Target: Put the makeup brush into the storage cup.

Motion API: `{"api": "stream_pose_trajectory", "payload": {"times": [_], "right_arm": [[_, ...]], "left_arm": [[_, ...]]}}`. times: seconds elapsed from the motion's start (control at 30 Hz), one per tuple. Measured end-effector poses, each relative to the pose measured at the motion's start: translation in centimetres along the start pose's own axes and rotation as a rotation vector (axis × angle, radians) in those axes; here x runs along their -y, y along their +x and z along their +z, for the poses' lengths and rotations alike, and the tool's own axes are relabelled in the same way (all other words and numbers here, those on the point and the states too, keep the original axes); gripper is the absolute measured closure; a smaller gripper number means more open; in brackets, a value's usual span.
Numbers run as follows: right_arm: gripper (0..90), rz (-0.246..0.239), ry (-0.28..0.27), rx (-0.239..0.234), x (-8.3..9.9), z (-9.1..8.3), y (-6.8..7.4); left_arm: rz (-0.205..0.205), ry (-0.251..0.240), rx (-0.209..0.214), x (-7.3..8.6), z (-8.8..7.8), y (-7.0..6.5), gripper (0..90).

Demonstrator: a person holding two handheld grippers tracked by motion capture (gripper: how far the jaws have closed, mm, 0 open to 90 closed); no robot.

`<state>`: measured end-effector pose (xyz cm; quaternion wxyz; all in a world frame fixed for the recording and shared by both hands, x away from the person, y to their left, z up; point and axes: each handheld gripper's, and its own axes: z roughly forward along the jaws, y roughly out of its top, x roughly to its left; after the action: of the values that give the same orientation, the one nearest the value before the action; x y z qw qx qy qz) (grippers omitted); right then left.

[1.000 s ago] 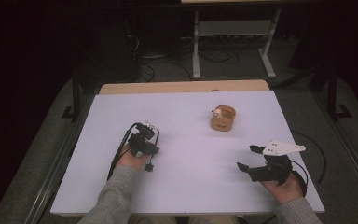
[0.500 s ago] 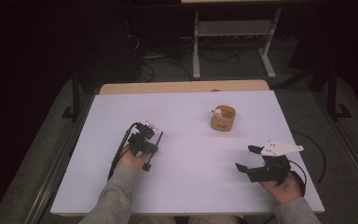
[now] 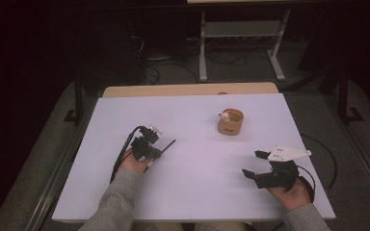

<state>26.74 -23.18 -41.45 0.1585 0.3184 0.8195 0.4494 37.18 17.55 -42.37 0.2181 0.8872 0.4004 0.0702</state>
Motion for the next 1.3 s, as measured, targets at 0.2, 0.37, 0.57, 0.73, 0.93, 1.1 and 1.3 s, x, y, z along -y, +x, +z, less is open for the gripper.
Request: {"api": "stream_pose_trajectory", "payload": {"times": [0.2,0.37,0.57,0.73,0.93,1.1,1.3], "right_arm": [[20.5,-0.017,0.016,-0.012,-0.1,0.1,0.3],[20.7,-0.04,0.023,-0.03,-0.6,0.1,0.4],[20.7,-0.066,0.028,-0.048,-1.6,-0.5,0.2],[20.6,-0.094,0.058,-0.076,-3.0,-0.4,0.5],[20.1,-0.146,0.079,-0.13,-5.6,-0.2,1.4],[20.3,-0.214,0.11,-0.161,-8.2,0.2,2.0],[20.9,-0.262,0.149,-0.21,-10.7,1.3,2.7]], "left_arm": [[0.034,-0.015,0.016,0.0,-0.3,-0.5,85.6],[0.08,-0.028,0.044,0.0,-1.3,-0.7,85.6],[0.111,-0.057,0.085,0.1,-2.8,-1.4,85.6],[0.166,-0.077,0.121,0.0,-4.0,-1.7,85.6],[0.199,-0.1,0.165,0.1,-5.2,-2.4,85.6],[0.256,-0.123,0.203,0.0,-6.2,-3.2,85.5],[0.304,-0.137,0.214,-0.2,-7.2,-4.3,85.6]]}}
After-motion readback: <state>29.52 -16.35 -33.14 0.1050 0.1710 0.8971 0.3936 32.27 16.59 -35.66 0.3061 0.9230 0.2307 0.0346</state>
